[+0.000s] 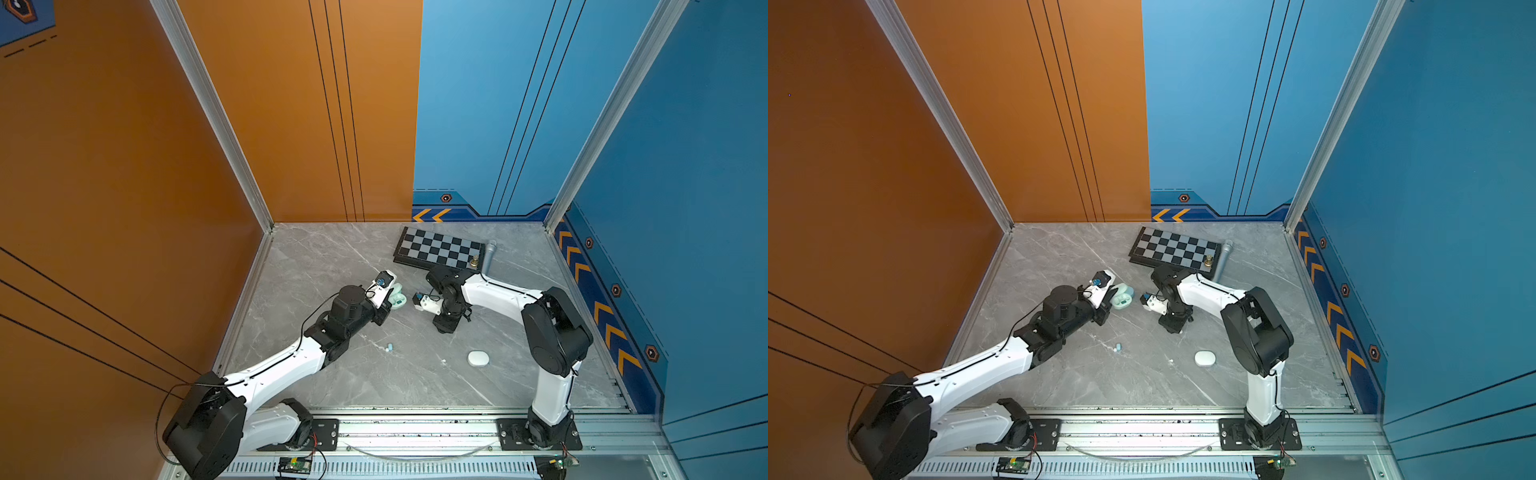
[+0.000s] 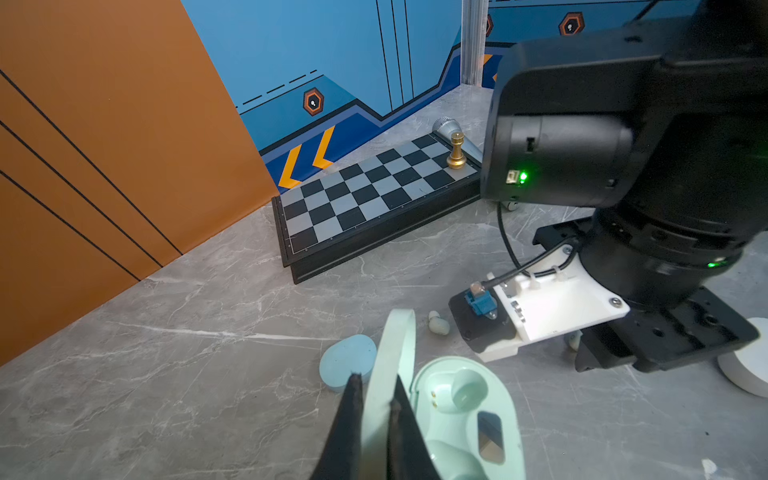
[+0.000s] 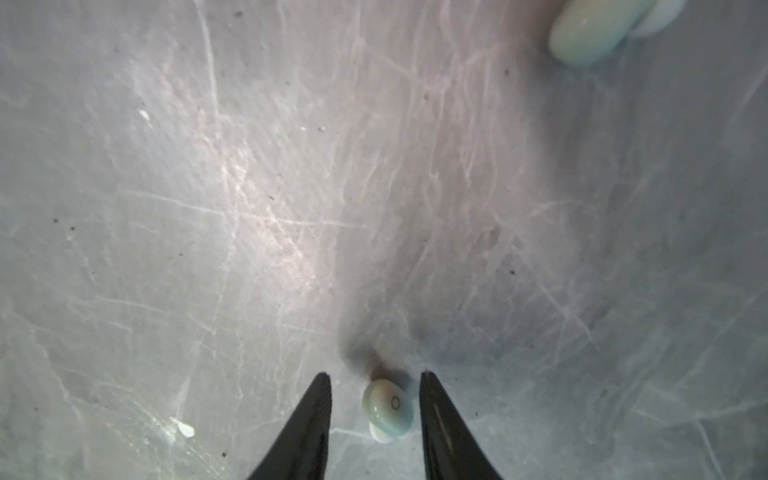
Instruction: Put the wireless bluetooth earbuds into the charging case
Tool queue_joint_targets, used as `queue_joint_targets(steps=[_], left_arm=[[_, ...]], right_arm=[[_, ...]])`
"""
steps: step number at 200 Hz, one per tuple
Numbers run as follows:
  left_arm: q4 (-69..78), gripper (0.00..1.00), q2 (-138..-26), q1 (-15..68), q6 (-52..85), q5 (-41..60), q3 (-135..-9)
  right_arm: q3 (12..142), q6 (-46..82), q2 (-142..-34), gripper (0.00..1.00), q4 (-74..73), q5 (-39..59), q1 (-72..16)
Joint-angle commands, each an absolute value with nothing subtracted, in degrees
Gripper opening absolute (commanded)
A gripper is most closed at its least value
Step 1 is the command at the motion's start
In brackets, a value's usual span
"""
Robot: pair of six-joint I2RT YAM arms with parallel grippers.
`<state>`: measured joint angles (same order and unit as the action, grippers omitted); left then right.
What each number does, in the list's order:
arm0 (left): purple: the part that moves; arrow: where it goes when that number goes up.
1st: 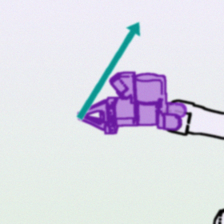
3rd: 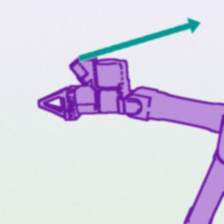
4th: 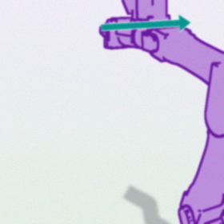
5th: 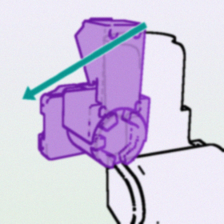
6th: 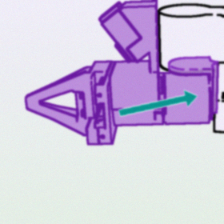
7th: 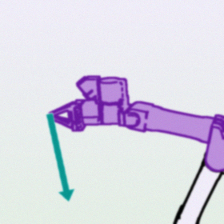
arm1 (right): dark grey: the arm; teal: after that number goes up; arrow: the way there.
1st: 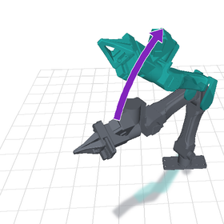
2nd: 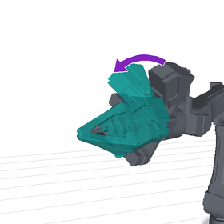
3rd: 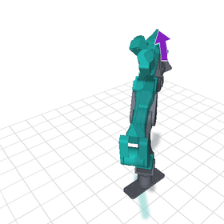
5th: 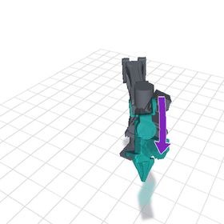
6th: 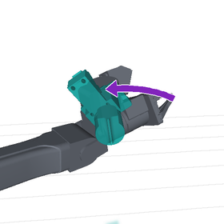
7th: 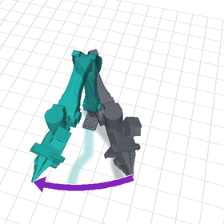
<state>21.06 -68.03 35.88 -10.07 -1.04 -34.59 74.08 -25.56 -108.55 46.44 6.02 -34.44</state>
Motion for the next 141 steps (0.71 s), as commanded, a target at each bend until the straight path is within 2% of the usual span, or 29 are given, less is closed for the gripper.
queue_joint_targets(steps=[1, 64, 141], left_arm=[[20.6, 0.00, -68.2, 35.4, -9.4, -1.7, -34.8], [20.6, 0.00, -67.9, 35.4, -9.6, -1.8, -34.9], [20.6, 0.00, -68.0, 35.3, -9.6, -1.6, -35.1]], right_arm=[[73.4, -24.0, -109.1, 0.38, 46.9, 7.2, -33.8], [72.9, -21.0, -109.4, 0.32, 47.4, 6.7, -32.6], [72.2, -17.4, -109.7, 0.31, 47.9, 5.1, -32.3]])
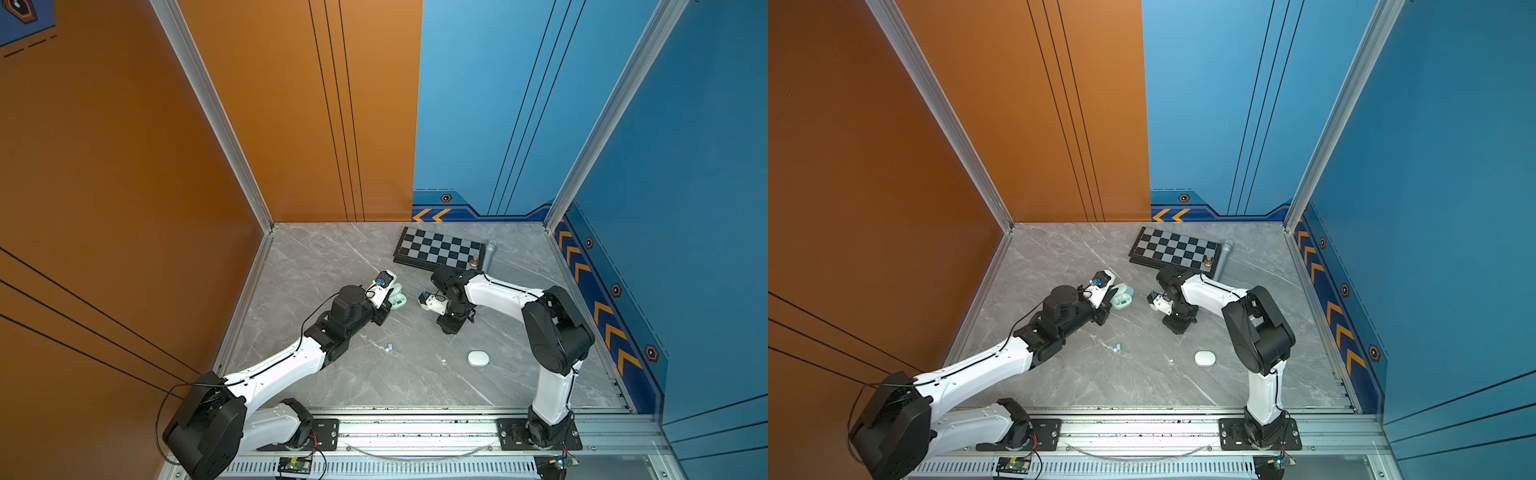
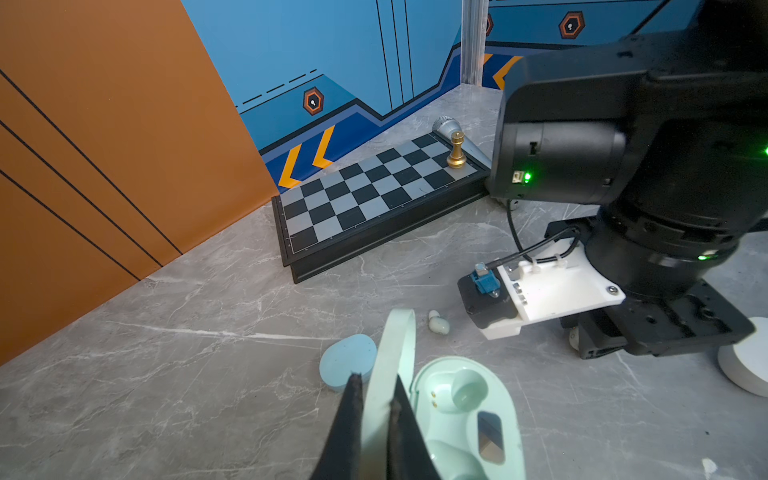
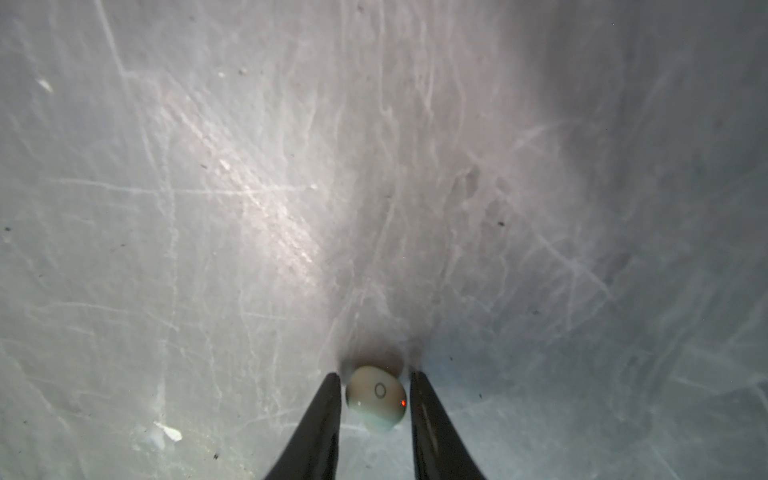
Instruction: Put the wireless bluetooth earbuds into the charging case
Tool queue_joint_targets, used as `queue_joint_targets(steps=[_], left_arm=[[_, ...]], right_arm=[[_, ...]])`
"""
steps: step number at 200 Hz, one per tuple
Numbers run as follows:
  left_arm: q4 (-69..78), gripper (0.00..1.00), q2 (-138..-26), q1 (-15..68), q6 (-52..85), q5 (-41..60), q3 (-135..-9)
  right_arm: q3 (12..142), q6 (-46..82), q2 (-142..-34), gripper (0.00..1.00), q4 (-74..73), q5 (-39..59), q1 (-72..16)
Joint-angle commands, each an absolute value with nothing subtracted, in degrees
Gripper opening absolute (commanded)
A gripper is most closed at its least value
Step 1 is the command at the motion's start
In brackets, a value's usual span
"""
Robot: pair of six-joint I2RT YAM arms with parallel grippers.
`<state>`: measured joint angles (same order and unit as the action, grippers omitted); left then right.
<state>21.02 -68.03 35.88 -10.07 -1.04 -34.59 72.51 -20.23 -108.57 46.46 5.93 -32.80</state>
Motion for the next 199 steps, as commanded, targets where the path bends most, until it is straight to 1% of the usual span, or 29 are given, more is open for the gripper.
queue_joint_targets(steps=[1, 66, 106, 129, 157, 199], left_arm=[[20.6, 0.00, -68.0, 35.3, -9.6, -1.6, -35.1], [20.6, 0.00, -68.3, 35.3, -9.6, -1.5, -35.1], [20.6, 0.00, -68.1, 35.3, -9.4, -1.7, -34.8], [20.6, 0.00, -68.0, 35.3, -9.3, -1.7, -34.8], [20.6, 0.00, -68.1, 35.4, -9.2, -1.7, -34.9], [20.6, 0.00, -67.9, 35.4, -9.2, -1.9, -34.8]], right_arm=[[72.2, -17.3, -109.7, 0.31, 47.9, 5.1, -32.3], [75.1, -11.6, -112.6, 0.28, 50.0, 4.0, -32.2], [77.9, -7.8, -114.1, 0.30, 52.1, 4.1, -31.9], [78.3, -6.5, -114.1, 0.34, 52.2, 2.9, -31.8], [78.7, -5.7, -114.6, 0.34, 52.2, 0.1, -31.5], [79.1, -4.8, -114.3, 0.34, 51.7, -0.9, -31.0]])
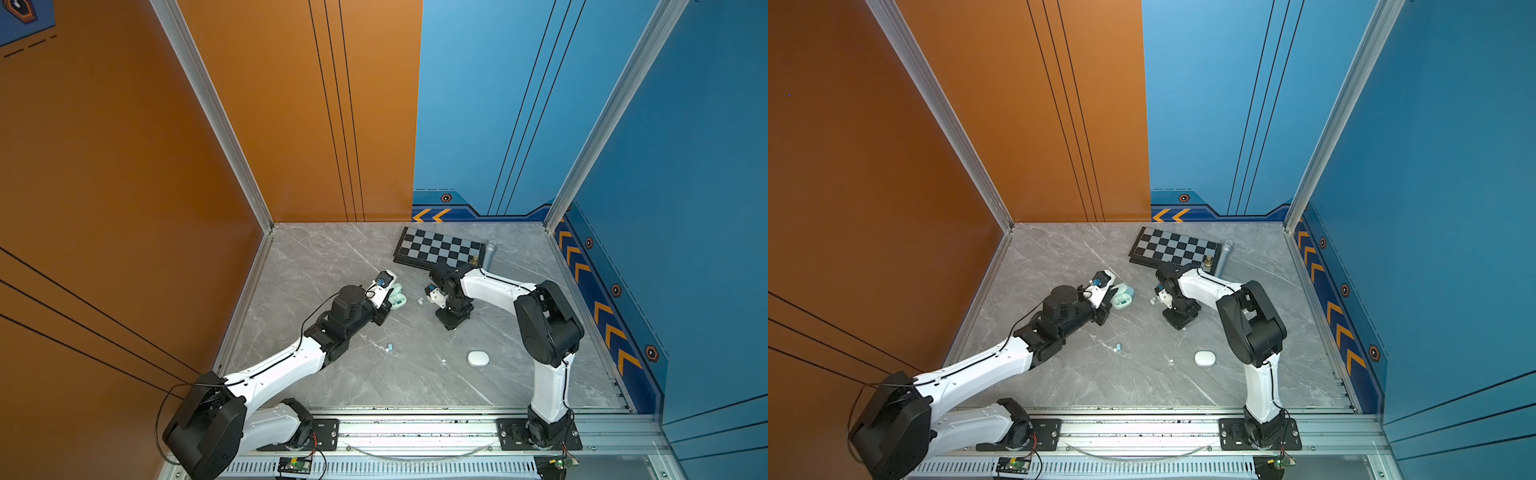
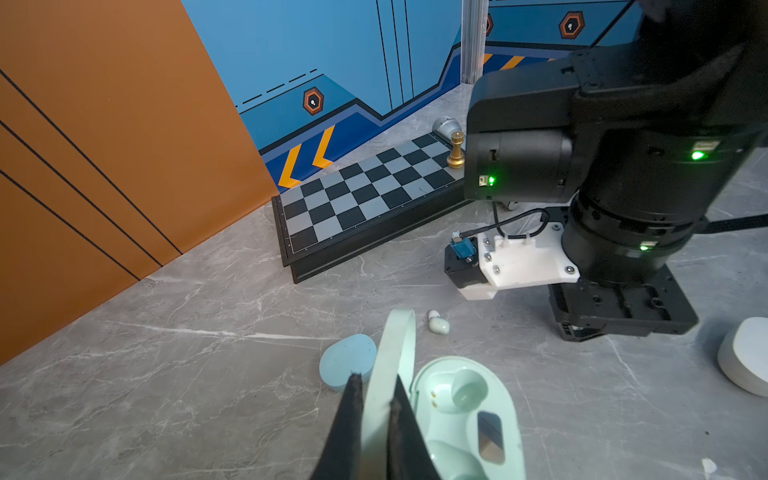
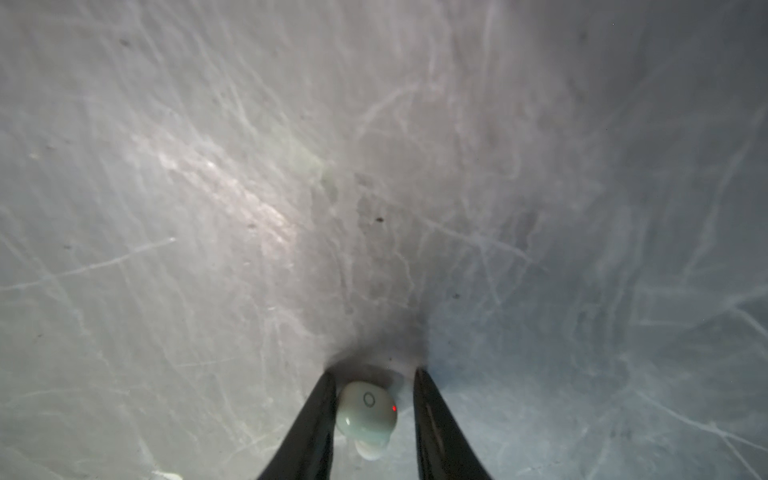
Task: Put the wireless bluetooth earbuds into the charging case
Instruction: 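Lift the white earbud off the table with the right gripper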
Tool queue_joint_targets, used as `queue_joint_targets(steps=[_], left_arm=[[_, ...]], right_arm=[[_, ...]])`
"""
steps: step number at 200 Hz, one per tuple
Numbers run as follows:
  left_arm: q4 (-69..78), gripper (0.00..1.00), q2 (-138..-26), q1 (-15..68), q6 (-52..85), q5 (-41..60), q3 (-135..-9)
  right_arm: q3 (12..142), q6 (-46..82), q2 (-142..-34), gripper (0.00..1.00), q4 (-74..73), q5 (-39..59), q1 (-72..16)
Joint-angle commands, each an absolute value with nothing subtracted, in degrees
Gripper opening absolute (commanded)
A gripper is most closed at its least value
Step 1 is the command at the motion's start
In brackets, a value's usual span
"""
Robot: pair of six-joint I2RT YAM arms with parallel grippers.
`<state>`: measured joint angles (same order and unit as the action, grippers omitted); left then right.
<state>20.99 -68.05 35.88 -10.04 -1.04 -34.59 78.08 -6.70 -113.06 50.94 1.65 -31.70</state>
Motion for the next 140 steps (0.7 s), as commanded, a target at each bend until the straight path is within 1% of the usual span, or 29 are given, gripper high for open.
queue_joint_targets(steps=[1, 80, 140], left_arm=[[20.6, 0.00, -67.9, 35.4, -9.2, -1.9, -34.8], [20.6, 0.00, -68.0, 35.5, -9.0, -2.0, -34.8], [20.6, 0.00, -68.1, 35.5, -9.0, -2.1, -34.8]], right_arm=[[79.2, -4.8, -114.3, 0.34, 51.6, -0.9, -31.0], [80.3, -3.1, -114.2, 0.36, 50.7, -1.9, -29.9], [78.2, -1.9, -112.8, 0.36, 50.6, 1.0, -29.5]])
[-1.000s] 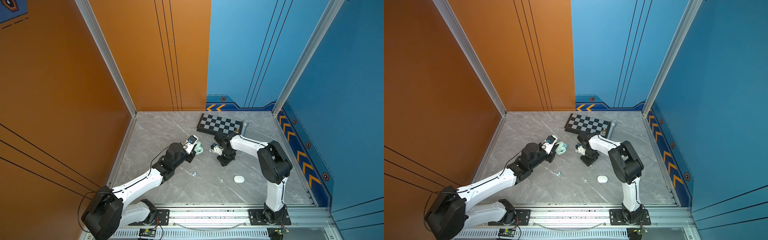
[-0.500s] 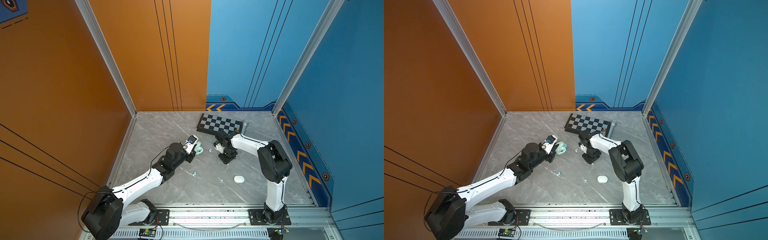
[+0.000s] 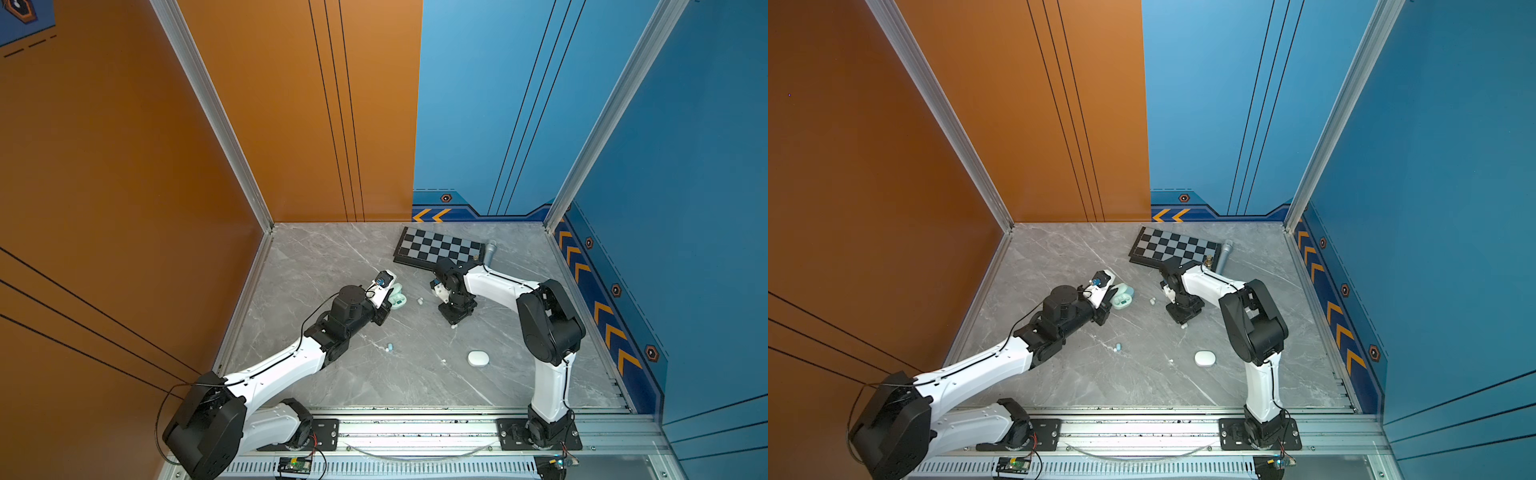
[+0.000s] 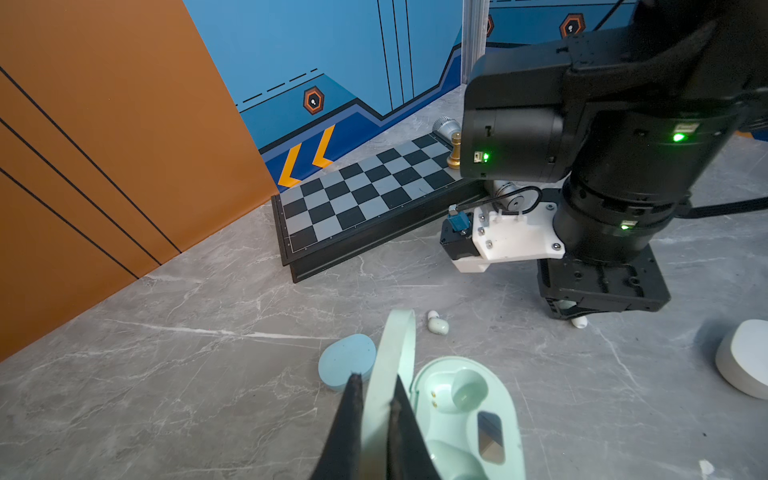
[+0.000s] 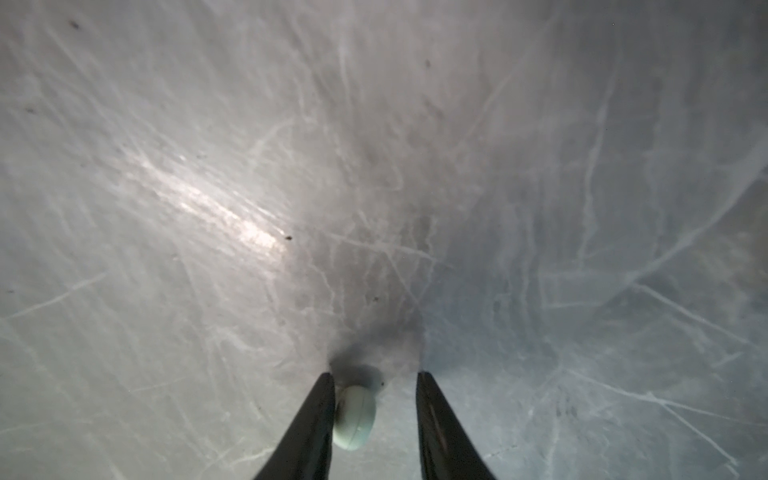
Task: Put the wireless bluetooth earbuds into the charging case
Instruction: 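Lift the white earbud off the table with the right gripper, then carry the white earbud with the right gripper over the open mint-green case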
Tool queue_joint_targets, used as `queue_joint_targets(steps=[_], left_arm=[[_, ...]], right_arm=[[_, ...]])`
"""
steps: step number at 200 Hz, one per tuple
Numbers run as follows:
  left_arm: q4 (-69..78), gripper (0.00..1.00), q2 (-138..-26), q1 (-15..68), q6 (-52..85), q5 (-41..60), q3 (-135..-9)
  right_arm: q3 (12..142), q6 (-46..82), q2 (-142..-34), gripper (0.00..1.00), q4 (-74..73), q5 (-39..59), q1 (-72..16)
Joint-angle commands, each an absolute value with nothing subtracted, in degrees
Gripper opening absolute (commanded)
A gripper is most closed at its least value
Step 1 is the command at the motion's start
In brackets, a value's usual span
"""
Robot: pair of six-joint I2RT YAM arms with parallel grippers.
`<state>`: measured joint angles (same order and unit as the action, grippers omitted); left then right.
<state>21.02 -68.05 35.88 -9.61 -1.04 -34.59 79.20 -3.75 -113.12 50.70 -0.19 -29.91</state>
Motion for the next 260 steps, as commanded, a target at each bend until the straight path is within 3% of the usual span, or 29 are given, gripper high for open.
queue_joint_targets(steps=[1, 134, 260], left_arm=[[20.6, 0.00, -68.1, 35.5, -9.0, -2.1, -34.8], [20.7, 0.00, -69.5, 36.1, -9.0, -1.6, -35.7], [34.2, 0.00, -84.1, 38.8, -7.4, 0.1, -40.5]], right_arm=[[78.1, -1.8, -112.8, 0.36, 50.7, 1.1, -29.5], [76.3, 3.6, -111.3, 0.15, 50.7, 4.0, -29.2], [89.5, 13.6, -98.7, 0.14, 56.9, 15.3, -33.2]])
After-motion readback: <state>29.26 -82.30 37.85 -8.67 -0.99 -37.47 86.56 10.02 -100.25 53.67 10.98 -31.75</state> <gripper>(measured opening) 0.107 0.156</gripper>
